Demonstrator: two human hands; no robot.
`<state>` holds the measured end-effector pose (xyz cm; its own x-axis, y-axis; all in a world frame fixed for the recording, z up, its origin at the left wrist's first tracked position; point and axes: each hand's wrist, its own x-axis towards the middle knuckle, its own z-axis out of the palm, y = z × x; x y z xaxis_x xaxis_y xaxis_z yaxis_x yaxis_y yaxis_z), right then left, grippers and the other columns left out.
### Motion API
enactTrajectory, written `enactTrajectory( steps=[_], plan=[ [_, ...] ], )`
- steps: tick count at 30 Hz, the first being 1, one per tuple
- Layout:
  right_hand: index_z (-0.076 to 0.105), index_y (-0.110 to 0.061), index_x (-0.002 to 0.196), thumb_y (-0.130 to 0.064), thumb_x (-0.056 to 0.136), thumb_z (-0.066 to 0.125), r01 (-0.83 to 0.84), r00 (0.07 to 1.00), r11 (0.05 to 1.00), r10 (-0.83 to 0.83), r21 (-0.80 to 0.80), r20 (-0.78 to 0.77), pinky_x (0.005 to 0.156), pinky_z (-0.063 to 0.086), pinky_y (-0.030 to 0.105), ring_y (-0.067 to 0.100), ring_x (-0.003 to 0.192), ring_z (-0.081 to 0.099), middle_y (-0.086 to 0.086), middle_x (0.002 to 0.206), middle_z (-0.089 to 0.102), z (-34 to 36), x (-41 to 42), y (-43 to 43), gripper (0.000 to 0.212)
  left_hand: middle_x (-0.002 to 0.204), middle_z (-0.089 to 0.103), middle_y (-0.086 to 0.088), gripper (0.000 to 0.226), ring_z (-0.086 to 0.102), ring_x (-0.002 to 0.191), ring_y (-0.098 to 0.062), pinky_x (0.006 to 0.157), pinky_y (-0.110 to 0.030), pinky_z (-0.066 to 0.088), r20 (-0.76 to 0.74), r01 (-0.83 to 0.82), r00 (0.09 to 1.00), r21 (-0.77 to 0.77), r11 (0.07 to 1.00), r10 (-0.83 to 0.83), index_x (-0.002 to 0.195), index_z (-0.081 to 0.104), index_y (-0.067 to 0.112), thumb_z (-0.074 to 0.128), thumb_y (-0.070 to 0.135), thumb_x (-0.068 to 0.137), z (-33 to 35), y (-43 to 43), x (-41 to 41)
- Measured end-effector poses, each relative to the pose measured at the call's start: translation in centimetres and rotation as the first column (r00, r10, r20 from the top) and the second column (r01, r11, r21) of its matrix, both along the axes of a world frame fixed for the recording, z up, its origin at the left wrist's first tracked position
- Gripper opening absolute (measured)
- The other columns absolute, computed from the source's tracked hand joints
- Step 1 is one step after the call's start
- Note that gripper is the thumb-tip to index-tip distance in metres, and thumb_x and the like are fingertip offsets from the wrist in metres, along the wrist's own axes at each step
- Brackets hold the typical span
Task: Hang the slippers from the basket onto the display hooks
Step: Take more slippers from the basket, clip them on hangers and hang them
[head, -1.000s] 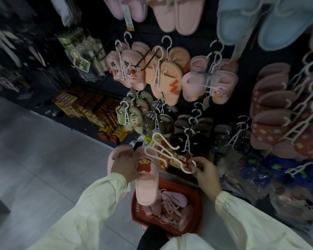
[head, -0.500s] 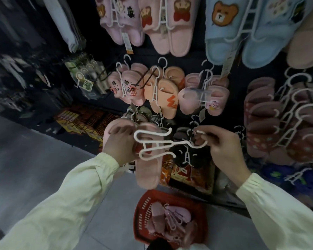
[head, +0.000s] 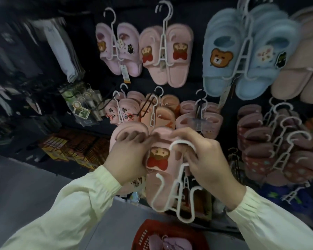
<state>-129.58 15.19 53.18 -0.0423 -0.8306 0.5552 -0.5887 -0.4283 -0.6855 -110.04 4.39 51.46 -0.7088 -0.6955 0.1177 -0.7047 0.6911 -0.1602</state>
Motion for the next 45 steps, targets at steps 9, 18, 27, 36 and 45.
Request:
enactTrajectory(
  steps=[9, 18, 27, 36, 45],
  plan=[
    [0.068, -0.015, 0.093, -0.017, 0.096, 0.057, 0.142, 0.984, 0.985, -0.152, -0.102, -0.096, 0.083, 0.049, 0.02, 0.004, 0.095, 0.062, -0.005, 0.098, 0.067, 3.7, 5.8, -2.7, 0.011, 0.104, 0.067, -0.001, 0.076, 0.06, 0.1, -0.031, 0.083, -0.046, 0.047, -0.209, 0.114, 0.969, -0.106, 0.988, -0.134, 0.134, 0.047, 0.027, 0.045, 0.06, 0.066, 4.7, -0.9, 1.2],
    [0.066, -0.025, 0.109, -0.034, 0.094, 0.047, 0.374, 0.813, 0.924, -0.366, -0.076, -0.453, 0.085, 0.046, 0.037, 0.018, 0.102, 0.048, -0.007, 0.121, 0.056, 6.4, 9.0, -2.3, 0.025, 0.116, 0.061, 0.011, 0.07, 0.055, 0.109, -0.02, 0.093, -0.043, 0.044, -0.283, 0.135, 0.949, -0.019, 0.991, -0.135, 0.129, 0.048, 0.036, 0.048, 0.07, 0.068, 7.0, -0.7, 4.4],
    [0.064, -0.034, 0.109, -0.039, 0.092, 0.038, 0.451, 0.794, 0.89, -0.365, 0.067, -0.487, 0.102, 0.027, 0.03, 0.013, 0.119, 0.046, -0.007, 0.116, 0.054, 5.1, 13.7, -0.6, 0.032, 0.103, 0.064, 0.006, 0.068, 0.056, 0.101, -0.024, 0.088, -0.045, 0.043, -0.336, 0.216, 0.921, 0.02, 0.976, -0.197, 0.128, 0.056, 0.028, 0.039, 0.057, 0.069, 6.2, 0.7, 6.8],
    [0.067, -0.031, 0.097, -0.034, 0.092, 0.059, 0.391, 0.87, 0.92, -0.376, -0.017, -0.32, 0.086, 0.044, 0.048, 0.008, 0.093, 0.052, -0.009, 0.095, 0.056, 3.2, 14.7, -0.6, 0.01, 0.132, 0.058, 0.005, 0.099, 0.052, 0.117, -0.017, 0.103, -0.035, 0.04, -0.325, 0.335, 0.906, 0.155, 0.929, -0.272, 0.151, 0.029, 0.018, 0.072, 0.058, 0.071, 5.1, 1.1, 11.6],
    [0.064, -0.035, 0.098, -0.039, 0.094, 0.052, 0.388, 0.858, 0.922, -0.366, -0.014, -0.361, 0.082, 0.028, 0.034, 0.004, 0.09, 0.045, -0.011, 0.095, 0.055, 2.5, 16.8, -1.3, 0.013, 0.138, 0.052, -0.001, 0.1, 0.046, 0.127, -0.019, 0.108, -0.038, 0.036, -0.297, 0.403, 0.888, 0.138, 0.905, -0.35, 0.158, 0.012, 0.01, 0.056, 0.062, 0.085, 4.8, 1.0, 15.3]
  ],
)
